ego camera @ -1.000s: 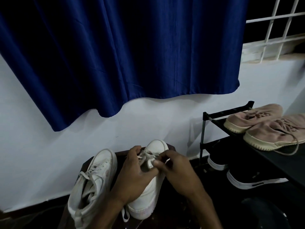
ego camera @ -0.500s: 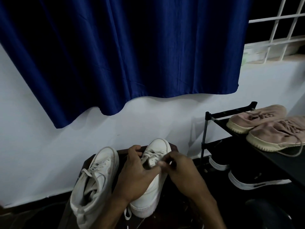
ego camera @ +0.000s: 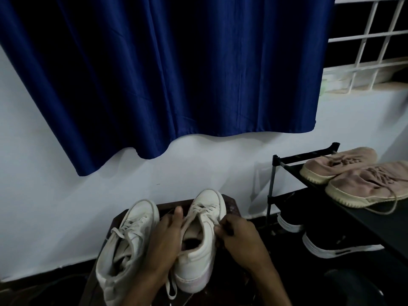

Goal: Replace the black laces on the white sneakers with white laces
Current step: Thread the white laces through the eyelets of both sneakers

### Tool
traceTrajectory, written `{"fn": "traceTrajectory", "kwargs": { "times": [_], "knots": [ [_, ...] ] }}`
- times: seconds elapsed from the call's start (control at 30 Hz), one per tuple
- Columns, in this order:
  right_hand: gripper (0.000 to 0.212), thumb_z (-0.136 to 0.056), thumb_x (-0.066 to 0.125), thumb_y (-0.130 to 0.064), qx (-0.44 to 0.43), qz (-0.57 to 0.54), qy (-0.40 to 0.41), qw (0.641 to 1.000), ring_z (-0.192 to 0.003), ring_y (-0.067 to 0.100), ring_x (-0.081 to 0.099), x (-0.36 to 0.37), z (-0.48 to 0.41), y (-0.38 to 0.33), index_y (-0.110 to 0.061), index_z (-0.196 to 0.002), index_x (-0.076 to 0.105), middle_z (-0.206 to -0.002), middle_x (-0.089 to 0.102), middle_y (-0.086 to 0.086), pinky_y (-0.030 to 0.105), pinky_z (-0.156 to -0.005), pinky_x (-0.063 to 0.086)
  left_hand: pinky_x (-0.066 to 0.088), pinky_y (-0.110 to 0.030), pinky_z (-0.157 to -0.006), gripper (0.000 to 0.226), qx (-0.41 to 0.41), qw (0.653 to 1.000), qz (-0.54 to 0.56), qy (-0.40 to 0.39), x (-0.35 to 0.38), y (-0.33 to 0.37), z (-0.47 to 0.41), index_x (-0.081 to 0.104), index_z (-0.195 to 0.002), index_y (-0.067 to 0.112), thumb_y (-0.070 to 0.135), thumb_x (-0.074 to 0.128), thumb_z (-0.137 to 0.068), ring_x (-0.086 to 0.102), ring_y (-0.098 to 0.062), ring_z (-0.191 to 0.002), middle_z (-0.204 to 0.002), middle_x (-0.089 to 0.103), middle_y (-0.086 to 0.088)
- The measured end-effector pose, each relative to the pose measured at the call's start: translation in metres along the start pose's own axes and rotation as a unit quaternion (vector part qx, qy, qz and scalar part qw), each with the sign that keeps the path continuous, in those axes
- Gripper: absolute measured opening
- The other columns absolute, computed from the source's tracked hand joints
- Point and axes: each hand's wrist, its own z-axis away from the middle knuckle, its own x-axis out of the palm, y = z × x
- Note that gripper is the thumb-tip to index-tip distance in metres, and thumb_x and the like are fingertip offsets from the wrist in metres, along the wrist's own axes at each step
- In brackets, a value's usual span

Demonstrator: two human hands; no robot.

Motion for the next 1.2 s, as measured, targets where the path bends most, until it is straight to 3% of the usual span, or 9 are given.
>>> {"fn": "traceTrajectory", "kwargs": {
  "times": [0.13, 0.3, 0.4, 0.53, 0.73, 0.83, 1.07, 1.13, 1.2],
  "knots": [
    [0.028, -0.09, 0.057, -0.043, 0.003, 0.08, 0.049, 0.996, -0.079, 0.024, 0.062, -0.004, -0.011, -0.007, -0.026, -0.073, 0.043, -0.076, 0.063, -0.002, 0.031, -0.062, 0.041, 0.05, -0.034, -0.08, 0.02, -0.02, 0.998, -0.029, -0.058, -0.002, -0.007, -0.001, 0.067, -0.089, 0.017, 0.032, 0.057, -0.097, 0.065, -0.018, -0.089, -0.087, 0.071, -0.001],
    [0.033, -0.089, 0.062, -0.048, 0.028, 0.109, -0.056, 0.992, -0.076, 0.018, 0.065, -0.028, -0.016, -0.024, -0.02, -0.074, 0.056, -0.077, 0.069, 0.003, 0.028, -0.064, 0.046, 0.047, -0.031, -0.067, 0.022, -0.022, 0.994, 0.004, -0.112, -0.016, 0.003, -0.006, 0.066, -0.089, 0.017, 0.036, 0.059, -0.095, 0.061, -0.014, -0.075, -0.083, 0.069, -0.002],
    [0.015, -0.093, 0.064, -0.024, 0.052, -0.131, -0.097, 0.985, -0.048, 0.013, 0.053, -0.059, -0.01, -0.047, -0.009, -0.091, 0.064, -0.06, 0.063, 0.003, 0.021, -0.047, 0.042, 0.051, -0.038, -0.085, 0.018, 0.043, 0.998, -0.021, -0.04, -0.02, -0.002, -0.01, 0.06, -0.095, 0.02, 0.036, 0.066, -0.09, 0.063, -0.017, -0.093, -0.096, 0.066, 0.0],
    [0.019, -0.096, 0.053, -0.006, 0.016, -0.437, -0.135, 0.889, -0.069, 0.011, 0.06, -0.095, -0.005, -0.095, -0.007, -0.113, 0.061, -0.088, 0.066, 0.006, 0.024, -0.065, 0.053, 0.05, -0.023, -0.082, 0.007, 0.184, 0.981, 0.014, 0.054, -0.026, 0.016, 0.005, 0.059, -0.097, 0.025, 0.026, 0.063, -0.092, 0.062, -0.007, -0.094, -0.101, 0.063, 0.007],
    [0.029, -0.089, 0.051, 0.006, -0.061, -0.596, -0.15, 0.786, -0.087, 0.014, 0.066, -0.109, -0.014, -0.163, -0.007, -0.113, 0.062, -0.109, 0.07, 0.007, 0.037, -0.093, 0.053, 0.055, -0.031, -0.083, 0.024, 0.191, 0.947, 0.183, -0.184, -0.018, 0.096, 0.032, 0.061, -0.113, 0.024, 0.037, 0.047, -0.1, 0.067, -0.011, -0.099, -0.104, 0.071, 0.008],
    [0.032, -0.089, 0.046, 0.013, -0.086, -0.617, -0.13, 0.771, -0.088, 0.017, 0.068, -0.115, -0.02, -0.181, -0.006, -0.111, 0.061, -0.107, 0.07, 0.01, 0.035, -0.094, 0.053, 0.051, -0.036, -0.078, 0.028, 0.194, 0.923, 0.195, -0.271, -0.022, 0.116, 0.037, 0.063, -0.105, 0.008, 0.029, 0.045, -0.102, 0.068, -0.02, -0.079, -0.087, 0.07, -0.003],
    [0.029, -0.094, 0.042, 0.012, -0.052, -0.577, 0.016, 0.815, -0.088, 0.017, 0.072, -0.137, -0.027, -0.14, -0.006, -0.103, 0.062, -0.093, 0.074, 0.007, 0.03, -0.085, 0.058, 0.034, -0.016, -0.043, 0.035, 0.21, 0.941, 0.153, -0.217, -0.058, 0.09, 0.022, 0.064, -0.09, 0.009, 0.026, 0.038, -0.105, 0.034, -0.006, -0.044, -0.058, 0.044, 0.004],
    [0.029, -0.096, 0.042, 0.008, -0.025, -0.443, -0.023, 0.896, -0.088, 0.018, 0.072, -0.129, -0.022, -0.119, -0.008, -0.108, 0.063, -0.1, 0.073, 0.009, 0.032, -0.084, 0.057, 0.034, -0.016, -0.048, 0.039, 0.242, 0.948, 0.067, -0.198, -0.059, 0.082, 0.015, 0.067, -0.087, 0.012, 0.029, 0.036, -0.105, 0.037, -0.004, -0.045, -0.054, 0.045, 0.006],
    [0.025, -0.1, 0.047, -0.01, 0.003, -0.14, -0.067, 0.988, -0.089, 0.023, 0.071, -0.117, -0.018, -0.099, -0.016, -0.12, 0.061, -0.103, 0.073, 0.008, 0.037, -0.082, 0.057, 0.043, -0.029, -0.058, 0.04, 0.279, 0.943, -0.055, -0.173, -0.057, 0.077, 0.01, 0.068, -0.08, 0.022, 0.036, 0.038, -0.104, 0.045, -0.005, -0.049, -0.053, 0.049, 0.009]
  ]
}}
